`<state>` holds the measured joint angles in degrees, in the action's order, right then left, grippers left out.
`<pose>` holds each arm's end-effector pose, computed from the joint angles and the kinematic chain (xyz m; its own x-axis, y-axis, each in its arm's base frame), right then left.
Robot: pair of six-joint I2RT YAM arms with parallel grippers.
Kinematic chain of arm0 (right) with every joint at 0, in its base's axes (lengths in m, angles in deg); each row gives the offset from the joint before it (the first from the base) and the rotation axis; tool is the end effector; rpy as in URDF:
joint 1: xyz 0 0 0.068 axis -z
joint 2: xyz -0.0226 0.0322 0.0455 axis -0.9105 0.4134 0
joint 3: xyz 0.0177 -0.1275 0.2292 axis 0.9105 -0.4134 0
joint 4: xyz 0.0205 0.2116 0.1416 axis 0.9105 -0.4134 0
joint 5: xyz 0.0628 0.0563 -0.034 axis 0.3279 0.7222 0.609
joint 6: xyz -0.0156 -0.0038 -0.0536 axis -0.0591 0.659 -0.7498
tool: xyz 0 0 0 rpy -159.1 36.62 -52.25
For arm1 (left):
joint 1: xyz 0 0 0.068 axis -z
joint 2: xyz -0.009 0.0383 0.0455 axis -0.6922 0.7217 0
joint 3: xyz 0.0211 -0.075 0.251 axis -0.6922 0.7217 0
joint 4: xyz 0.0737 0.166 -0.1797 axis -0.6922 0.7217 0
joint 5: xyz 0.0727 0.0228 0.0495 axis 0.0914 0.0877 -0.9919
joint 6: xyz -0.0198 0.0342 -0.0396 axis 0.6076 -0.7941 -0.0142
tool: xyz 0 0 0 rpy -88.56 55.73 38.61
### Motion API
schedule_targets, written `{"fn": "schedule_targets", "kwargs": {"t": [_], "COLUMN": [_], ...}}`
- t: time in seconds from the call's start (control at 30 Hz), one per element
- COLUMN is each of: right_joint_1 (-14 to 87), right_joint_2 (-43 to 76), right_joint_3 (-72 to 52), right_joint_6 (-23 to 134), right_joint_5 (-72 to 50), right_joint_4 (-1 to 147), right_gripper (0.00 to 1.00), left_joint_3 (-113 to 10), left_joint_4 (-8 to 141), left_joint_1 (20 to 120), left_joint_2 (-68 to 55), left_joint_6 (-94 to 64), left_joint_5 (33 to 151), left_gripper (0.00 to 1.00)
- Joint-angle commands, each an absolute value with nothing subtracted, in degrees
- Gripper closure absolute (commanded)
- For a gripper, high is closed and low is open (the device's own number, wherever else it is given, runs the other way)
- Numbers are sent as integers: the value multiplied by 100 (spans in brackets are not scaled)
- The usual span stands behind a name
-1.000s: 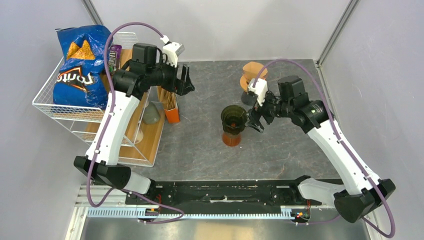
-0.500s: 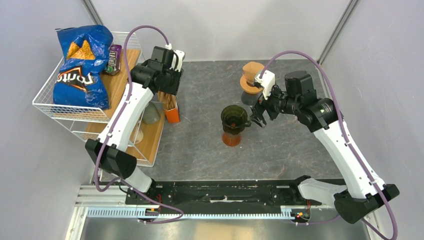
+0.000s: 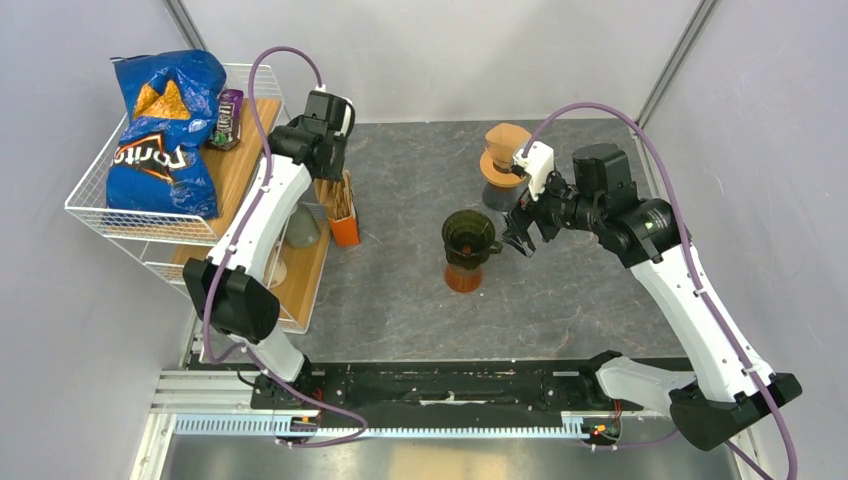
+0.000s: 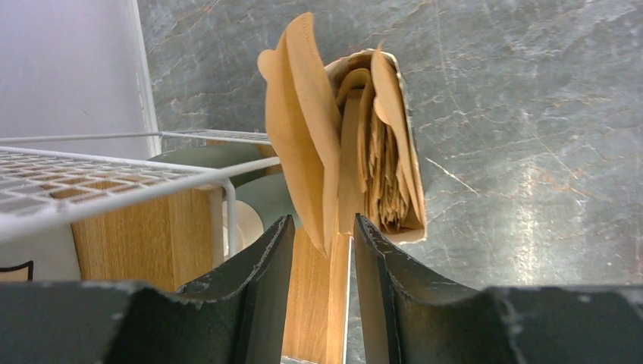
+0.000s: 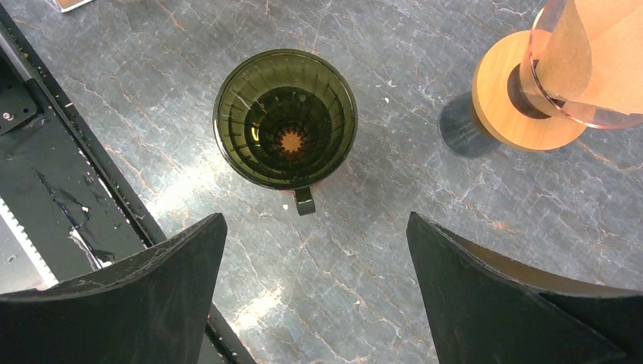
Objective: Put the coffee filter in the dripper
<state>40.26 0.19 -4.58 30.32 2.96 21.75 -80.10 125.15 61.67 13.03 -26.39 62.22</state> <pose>0.1869 0.1044 0.4037 -0.2867 -0.4585 -0.8412 -0.8033 0.5935 -0.0497 0.3292 -0.0912 0.3659 -0.7383 0.2271 -0.6351 0.0586 0.9597 0.2750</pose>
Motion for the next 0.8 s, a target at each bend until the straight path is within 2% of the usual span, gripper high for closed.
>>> {"fn": "schedule_targets", "kwargs": {"t": [0.0,0.77], "right_joint_1": [4037,4038], "right_joint_2": [-112,-81], "right_joint_3": [-267,-251], "right_joint_6": [3144,3136], "right_joint_5": [294,293], "right_joint_4": [2189,2105], "right_gripper": [3,3], "left_joint_3": [-8004,-7808], "left_joint_4": [12257,12009], "left_joint_1": [5933,5905], "left_joint_2": [1524,2039], "left_joint_6": [-2434,-2535], "left_joint_5": [6098,6423], "left_gripper": [58,67]}}
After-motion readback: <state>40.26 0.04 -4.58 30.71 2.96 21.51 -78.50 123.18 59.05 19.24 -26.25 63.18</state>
